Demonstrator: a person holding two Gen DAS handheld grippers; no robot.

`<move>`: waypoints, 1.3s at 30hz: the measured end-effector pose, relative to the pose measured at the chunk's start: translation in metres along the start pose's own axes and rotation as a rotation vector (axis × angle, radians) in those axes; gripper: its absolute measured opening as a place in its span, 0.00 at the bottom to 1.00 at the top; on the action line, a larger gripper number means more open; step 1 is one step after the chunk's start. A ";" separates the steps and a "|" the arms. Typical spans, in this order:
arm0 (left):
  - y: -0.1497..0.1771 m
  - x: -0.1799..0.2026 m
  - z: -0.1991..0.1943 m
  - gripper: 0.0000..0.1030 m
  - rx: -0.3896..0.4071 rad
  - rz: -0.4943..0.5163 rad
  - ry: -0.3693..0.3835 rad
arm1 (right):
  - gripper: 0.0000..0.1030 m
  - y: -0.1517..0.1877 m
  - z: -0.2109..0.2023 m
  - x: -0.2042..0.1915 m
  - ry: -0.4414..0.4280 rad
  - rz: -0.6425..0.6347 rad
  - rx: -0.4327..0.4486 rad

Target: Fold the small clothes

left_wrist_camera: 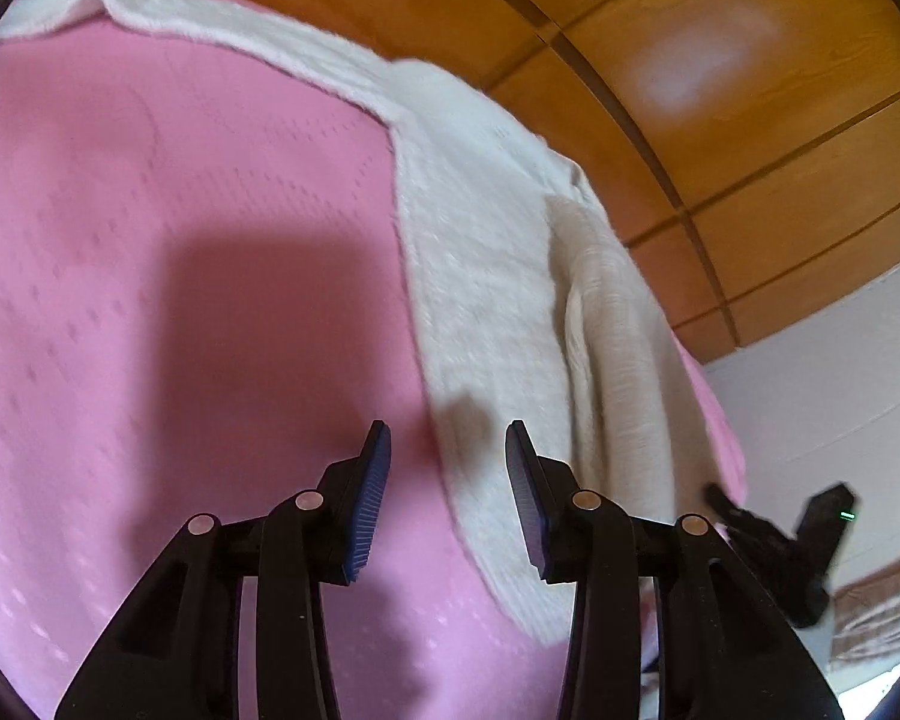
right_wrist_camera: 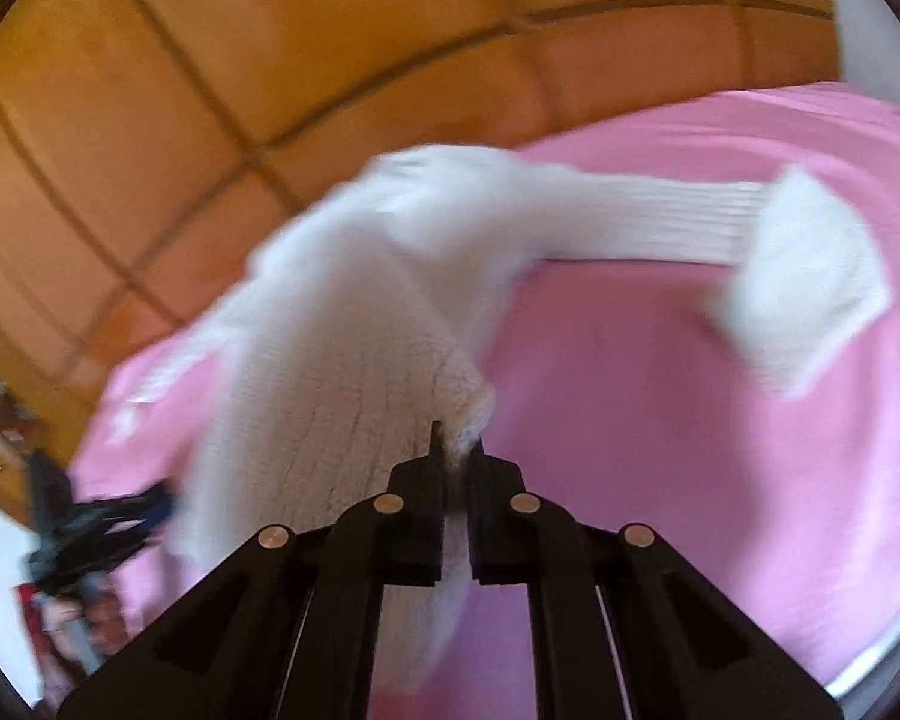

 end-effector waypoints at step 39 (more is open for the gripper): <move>0.086 -0.047 -0.109 0.04 -0.027 0.098 -0.373 | 0.06 0.109 -0.051 0.041 -0.018 -0.048 -0.239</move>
Point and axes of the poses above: each gripper's, at about its wrist camera, not at the fingertips, and z roughly the way its jaws point, x to its right, y to its underside, the point moved 5 cm from there along z, roughly the way its jaws point, and after that the axes turned 2 degrees about z, right-handed, at the moved point
